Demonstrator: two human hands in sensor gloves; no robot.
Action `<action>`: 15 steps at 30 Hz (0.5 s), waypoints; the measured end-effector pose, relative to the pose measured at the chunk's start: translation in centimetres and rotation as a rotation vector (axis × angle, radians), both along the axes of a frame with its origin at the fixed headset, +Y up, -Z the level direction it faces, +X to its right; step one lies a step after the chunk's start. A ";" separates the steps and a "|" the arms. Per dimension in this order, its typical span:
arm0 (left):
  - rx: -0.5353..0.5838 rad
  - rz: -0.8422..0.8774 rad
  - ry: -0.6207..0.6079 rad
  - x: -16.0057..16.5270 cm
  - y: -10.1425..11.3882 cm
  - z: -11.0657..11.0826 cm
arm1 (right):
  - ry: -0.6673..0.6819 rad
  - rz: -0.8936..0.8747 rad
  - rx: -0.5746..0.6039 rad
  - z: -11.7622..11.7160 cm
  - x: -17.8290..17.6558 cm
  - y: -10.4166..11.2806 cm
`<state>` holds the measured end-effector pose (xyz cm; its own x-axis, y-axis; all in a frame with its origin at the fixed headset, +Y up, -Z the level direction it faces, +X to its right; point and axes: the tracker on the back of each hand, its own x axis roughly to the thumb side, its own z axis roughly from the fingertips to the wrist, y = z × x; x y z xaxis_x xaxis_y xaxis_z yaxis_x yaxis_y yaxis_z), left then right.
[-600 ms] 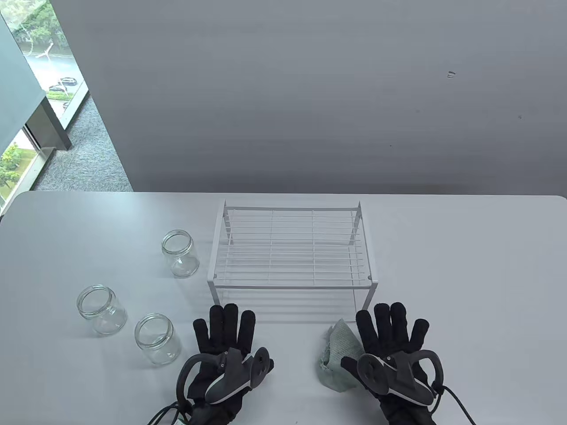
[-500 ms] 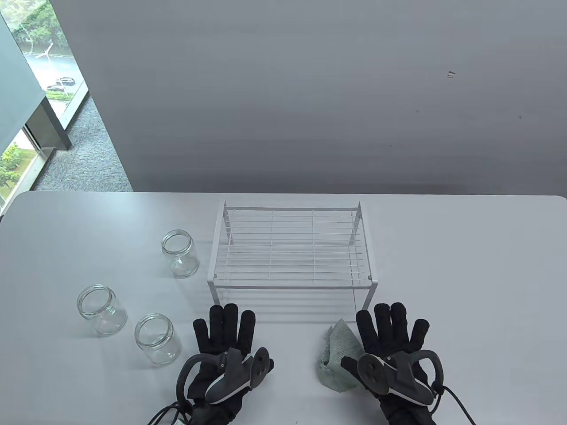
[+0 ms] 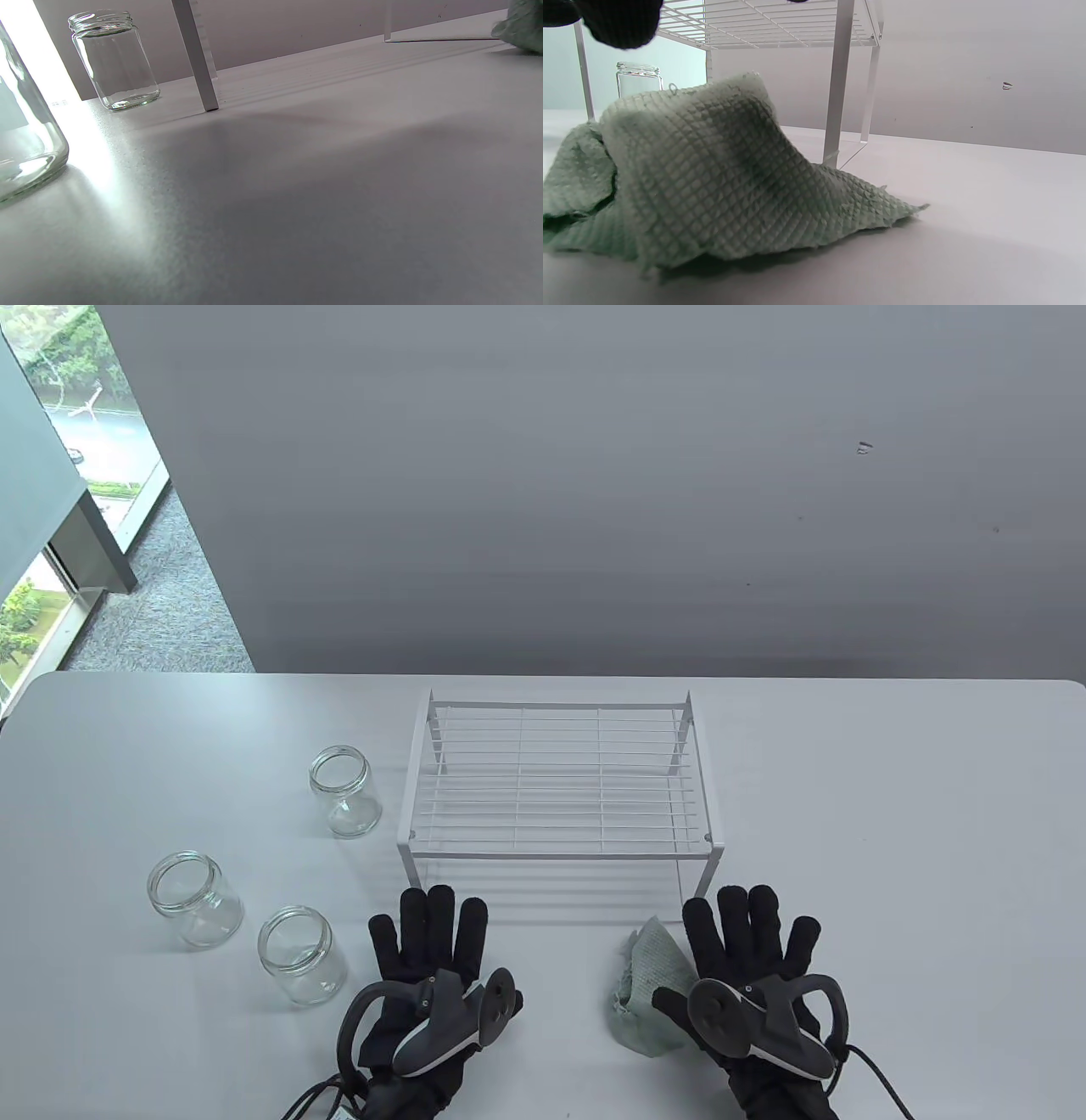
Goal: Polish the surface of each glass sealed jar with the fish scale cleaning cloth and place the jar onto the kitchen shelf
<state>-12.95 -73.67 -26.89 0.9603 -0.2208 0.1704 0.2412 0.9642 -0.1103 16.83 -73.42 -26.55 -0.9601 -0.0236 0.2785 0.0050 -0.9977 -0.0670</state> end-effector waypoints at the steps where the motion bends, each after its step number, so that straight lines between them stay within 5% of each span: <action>1: 0.001 -0.004 0.002 0.0 0.0 0.0 | 0.002 -0.006 -0.004 0.0 0.0 0.0; 10: -0.002 -0.004 0.013 -0.1 0.0 -0.2 | 0.122 -0.086 -0.187 -0.5 -1.1 -0.8; 15: -0.002 -0.001 0.020 -0.2 0.0 -0.2 | 0.164 0.079 -0.264 -1.2 -3.2 -0.5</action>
